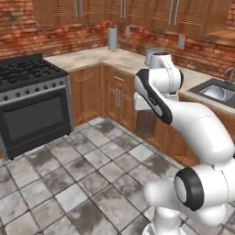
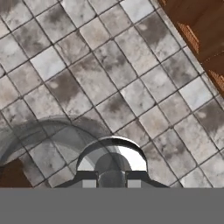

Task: Pick the jar and bowl and place them in the sink. Then turn on the water.

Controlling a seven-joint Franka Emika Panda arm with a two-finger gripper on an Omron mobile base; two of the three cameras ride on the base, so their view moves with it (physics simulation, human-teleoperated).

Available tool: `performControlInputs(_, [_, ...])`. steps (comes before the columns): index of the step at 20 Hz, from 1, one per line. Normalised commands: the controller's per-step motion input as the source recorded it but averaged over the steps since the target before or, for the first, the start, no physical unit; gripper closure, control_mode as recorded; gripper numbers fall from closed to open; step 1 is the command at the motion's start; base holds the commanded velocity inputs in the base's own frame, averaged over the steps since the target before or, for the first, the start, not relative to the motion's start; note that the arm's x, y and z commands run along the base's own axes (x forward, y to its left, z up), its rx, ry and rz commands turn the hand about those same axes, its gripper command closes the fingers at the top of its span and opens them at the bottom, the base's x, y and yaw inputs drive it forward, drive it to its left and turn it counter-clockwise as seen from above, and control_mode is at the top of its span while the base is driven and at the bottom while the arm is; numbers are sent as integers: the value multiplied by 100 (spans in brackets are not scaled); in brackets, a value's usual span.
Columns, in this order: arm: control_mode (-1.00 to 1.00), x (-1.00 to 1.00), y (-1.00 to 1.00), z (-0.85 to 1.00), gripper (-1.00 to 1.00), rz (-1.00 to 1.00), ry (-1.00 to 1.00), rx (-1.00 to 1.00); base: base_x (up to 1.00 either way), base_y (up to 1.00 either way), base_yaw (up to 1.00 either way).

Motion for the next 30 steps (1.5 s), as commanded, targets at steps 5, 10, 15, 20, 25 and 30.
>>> performControlInputs(5, [100,0,0,0,100,0,0,0,3,0,-57])
performControlInputs(10, [100,0,0,0,100,0,0,0,6,0,-54])
performControlInputs(15, [100,0,0,0,100,0,0,0,11,0,-49])
performControlInputs(20, [100,0,0,0,100,0,0,0,15,0,-43])
performControlInputs(25, [100,0,0,0,100,0,0,0,23,10,-37])
performControlInputs(30, [100,0,0,0,100,0,0,0,27,17,-34])
